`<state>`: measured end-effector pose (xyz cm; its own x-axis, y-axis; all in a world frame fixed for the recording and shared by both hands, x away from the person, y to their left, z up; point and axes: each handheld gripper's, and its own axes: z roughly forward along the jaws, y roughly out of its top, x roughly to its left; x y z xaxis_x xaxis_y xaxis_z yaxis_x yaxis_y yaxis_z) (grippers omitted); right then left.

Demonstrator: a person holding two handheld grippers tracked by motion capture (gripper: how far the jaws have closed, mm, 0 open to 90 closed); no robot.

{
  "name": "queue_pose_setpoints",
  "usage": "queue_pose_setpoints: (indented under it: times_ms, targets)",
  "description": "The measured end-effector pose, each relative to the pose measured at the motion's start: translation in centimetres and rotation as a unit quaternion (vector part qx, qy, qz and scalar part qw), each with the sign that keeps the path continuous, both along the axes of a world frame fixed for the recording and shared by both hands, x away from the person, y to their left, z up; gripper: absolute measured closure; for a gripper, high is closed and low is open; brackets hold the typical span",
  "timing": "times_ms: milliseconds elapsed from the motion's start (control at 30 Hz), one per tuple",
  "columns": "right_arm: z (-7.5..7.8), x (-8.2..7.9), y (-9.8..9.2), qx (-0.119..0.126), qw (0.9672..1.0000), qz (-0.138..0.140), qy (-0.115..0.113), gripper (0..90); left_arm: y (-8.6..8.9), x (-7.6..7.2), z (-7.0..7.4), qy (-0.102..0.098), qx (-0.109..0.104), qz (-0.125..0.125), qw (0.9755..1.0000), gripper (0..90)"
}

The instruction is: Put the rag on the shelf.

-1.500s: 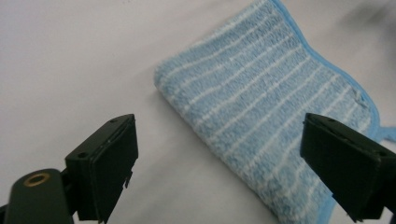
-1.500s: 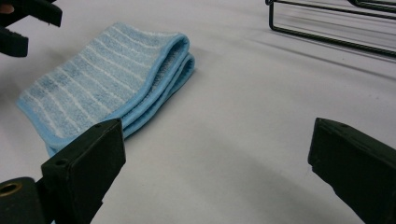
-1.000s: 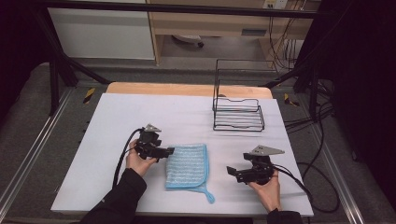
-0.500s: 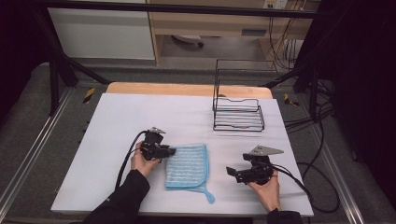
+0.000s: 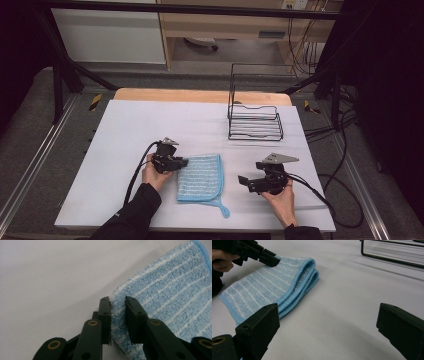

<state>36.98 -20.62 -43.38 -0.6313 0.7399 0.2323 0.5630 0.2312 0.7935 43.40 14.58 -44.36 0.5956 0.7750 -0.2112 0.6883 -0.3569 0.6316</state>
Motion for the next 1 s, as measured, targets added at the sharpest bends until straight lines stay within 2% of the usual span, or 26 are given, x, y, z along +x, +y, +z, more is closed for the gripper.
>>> queue_pose_setpoints:
  times_ms: [200, 333, 500, 600, 667, 733, 800, 833, 867, 900, 1000]
  targets:
    - [0.5, 0.9, 1.8, -0.001, 1.0, 0.006, 0.002, 7.2, -0.2, -0.1, 0.0, -0.008, 0.006, -0.003, 0.9999, 75.1]
    - [1.2, 2.4, 4.1, -0.002, 0.9998, 0.017, 0.004, 10.0, -0.2, -0.2, -0.1, -0.013, 0.005, -0.002, 0.9999, 75.2]
    - [1.2, 3.8, 5.9, -0.008, 0.9996, 0.026, 0.003, 13.2, -0.2, -0.3, -0.1, -0.017, 0.009, -0.004, 0.9998, 75.2]
    - [0.5, 5.3, 7.3, -0.022, 0.9993, 0.026, 0.015, 17.2, -0.2, -0.3, -0.1, -0.018, 0.008, -0.005, 0.9998, 75.2]
    - [0.2, 5.7, 7.5, -0.021, 0.9993, 0.026, 0.017, 19.3, -0.2, -0.3, -0.1, -0.018, 0.007, -0.005, 0.9998, 75.2]
    - [-0.3, 6.3, 7.9, -0.022, 0.9989, 0.027, 0.031, 21.8, -0.2, -0.3, -0.2, -0.02, 0.007, -0.004, 0.9998, 75.2]
    - [-1.0, 6.9, 8.2, -0.034, 0.9982, 0.035, 0.036, 30.1, -0.2, -0.3, -0.1, -0.019, 0.006, -0.005, 0.9998, 75.2]
    - [-1.0, 6.9, 8.2, -0.034, 0.9982, 0.035, 0.036, 30.1, -0.2, -0.3, -0.2, -0.019, 0.006, -0.005, 0.9998, 75.2]
    - [-1.3, 7.0, 8.2, -0.043, 0.9974, 0.036, 0.044, 35.3, -0.2, -0.3, -0.2, -0.019, 0.005, -0.004, 0.9998, 75.2]
    - [-1.5, 7.0, 8.3, -0.046, 0.9971, 0.039, 0.046, 36.8, -0.1, -0.3, -0.2, -0.018, 0.005, -0.005, 0.9998, 75.2]
    - [-1.7, 7.1, 8.3, -0.047, 0.9967, 0.045, 0.047, 41.7, -0.1, -0.3, -0.2, -0.018, 0.005, -0.006, 0.9998, 75.2]
